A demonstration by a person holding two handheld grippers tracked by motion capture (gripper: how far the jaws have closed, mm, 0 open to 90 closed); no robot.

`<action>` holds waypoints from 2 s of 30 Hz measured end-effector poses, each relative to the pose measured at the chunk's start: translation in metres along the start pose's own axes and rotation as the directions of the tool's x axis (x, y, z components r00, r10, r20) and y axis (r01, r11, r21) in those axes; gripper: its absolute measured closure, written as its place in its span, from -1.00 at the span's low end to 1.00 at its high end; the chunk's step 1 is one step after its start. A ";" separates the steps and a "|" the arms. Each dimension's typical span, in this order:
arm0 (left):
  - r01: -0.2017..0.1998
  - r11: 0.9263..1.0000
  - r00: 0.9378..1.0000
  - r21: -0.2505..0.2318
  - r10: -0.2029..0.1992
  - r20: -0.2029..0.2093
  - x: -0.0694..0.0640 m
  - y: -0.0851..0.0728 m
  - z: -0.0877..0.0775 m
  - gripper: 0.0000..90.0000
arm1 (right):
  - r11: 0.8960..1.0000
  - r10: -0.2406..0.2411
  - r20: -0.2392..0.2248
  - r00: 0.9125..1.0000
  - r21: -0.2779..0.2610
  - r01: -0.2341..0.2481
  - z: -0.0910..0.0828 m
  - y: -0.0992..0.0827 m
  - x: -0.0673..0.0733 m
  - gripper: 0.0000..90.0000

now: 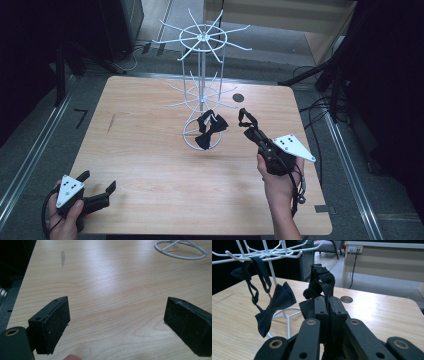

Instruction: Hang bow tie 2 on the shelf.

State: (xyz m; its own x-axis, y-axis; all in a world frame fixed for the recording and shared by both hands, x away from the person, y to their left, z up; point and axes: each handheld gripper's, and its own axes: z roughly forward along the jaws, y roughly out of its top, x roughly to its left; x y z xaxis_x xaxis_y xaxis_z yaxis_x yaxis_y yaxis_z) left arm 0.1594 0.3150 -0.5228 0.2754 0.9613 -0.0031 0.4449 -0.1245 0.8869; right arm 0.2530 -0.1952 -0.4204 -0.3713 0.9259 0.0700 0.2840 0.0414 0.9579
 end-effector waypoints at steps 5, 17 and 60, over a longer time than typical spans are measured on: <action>0.000 1.000 1.000 0.005 0.000 -0.001 0.000 0.000 0.000 -0.84 | 1.000 0.006 0.003 1.000 -0.013 -0.006 0.001 0.004 0.000 0.94; -0.003 1.000 1.000 0.004 0.003 0.001 0.000 0.000 0.000 -0.84 | 0.999 0.016 -0.004 1.000 -0.028 -0.016 0.003 0.010 0.005 0.94; 0.000 1.000 1.000 0.004 0.000 0.003 0.001 0.000 0.000 -0.84 | 0.998 -0.056 -0.022 0.998 -0.006 0.056 0.031 0.014 0.050 0.94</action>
State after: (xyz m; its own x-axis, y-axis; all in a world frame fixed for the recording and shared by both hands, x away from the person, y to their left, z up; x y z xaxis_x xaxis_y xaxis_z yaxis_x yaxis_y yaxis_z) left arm 0.1595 0.3157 -0.5228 0.2775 0.9607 -0.0046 0.4483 -0.1253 0.8850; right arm 0.2661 -0.1369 -0.4127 -0.4058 0.9137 0.0225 0.2579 0.0908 0.9619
